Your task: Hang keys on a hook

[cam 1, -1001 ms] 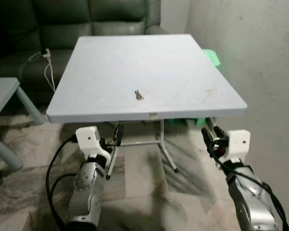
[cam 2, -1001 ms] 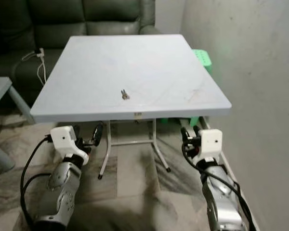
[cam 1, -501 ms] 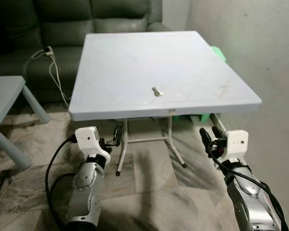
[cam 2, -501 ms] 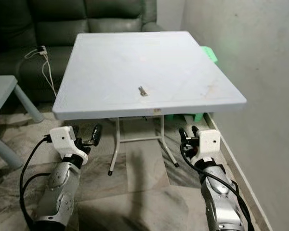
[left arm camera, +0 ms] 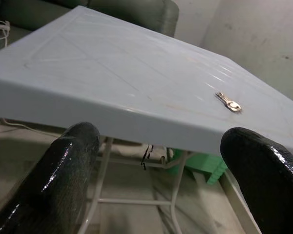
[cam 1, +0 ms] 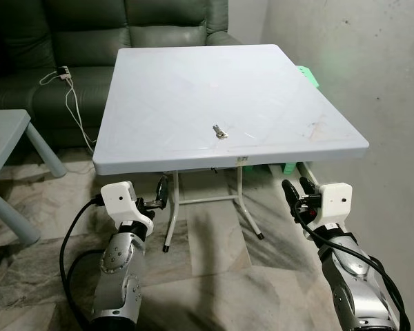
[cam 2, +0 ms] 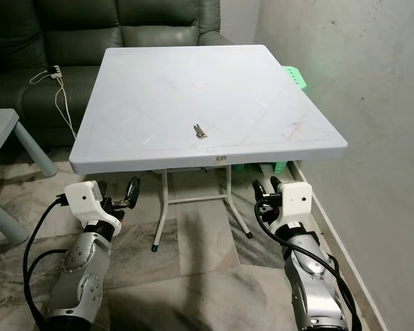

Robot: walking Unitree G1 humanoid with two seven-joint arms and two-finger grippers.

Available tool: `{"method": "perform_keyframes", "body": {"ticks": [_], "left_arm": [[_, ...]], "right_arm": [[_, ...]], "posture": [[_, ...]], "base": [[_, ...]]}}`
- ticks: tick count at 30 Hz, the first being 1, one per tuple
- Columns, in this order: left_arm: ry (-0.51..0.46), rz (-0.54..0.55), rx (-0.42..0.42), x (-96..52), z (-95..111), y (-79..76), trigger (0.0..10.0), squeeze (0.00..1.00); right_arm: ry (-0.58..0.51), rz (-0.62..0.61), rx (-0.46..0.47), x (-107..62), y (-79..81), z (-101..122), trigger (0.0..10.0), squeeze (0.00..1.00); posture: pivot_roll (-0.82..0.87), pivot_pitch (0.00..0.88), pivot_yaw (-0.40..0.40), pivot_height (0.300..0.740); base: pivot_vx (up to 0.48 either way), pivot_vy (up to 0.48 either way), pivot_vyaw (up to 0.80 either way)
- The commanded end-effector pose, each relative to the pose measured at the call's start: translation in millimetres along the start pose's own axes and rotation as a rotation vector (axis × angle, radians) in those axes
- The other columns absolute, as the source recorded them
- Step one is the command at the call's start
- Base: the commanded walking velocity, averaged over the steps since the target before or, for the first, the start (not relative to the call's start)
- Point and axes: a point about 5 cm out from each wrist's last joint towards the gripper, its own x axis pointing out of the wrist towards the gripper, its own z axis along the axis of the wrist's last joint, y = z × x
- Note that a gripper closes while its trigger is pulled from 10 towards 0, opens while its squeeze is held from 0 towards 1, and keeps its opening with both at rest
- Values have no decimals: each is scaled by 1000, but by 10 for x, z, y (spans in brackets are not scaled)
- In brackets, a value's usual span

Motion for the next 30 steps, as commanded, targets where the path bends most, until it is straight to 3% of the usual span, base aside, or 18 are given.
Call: {"method": "perform_keyframes", "body": {"ticks": [1, 9, 25, 30], "left_arm": [[-3, -4, 0, 8, 27, -14, 10000, 0], [-15, 10, 2, -9, 56, 25, 10000, 0], [-11, 33, -3, -19, 56, 31, 10000, 0], [-12, 43, -7, -28, 55, 54, 10000, 0]], "right_arm": [[-33, 9, 10, 17, -2, 68, 10000, 0], [-67, 65, 26, 35, 62, 125, 10000, 0], [-57, 93, 26, 42, 71, 122, 10000, 0], [-53, 98, 25, 47, 80, 116, 10000, 0]], "posture": [[-7, 19, -68, 740], [0, 20, -70, 740], [5, 29, -78, 740], [6, 29, -80, 740]], "base": [[364, 0, 0], [380, 0, 0], [328, 288, 0], [256, 0, 0]]}}
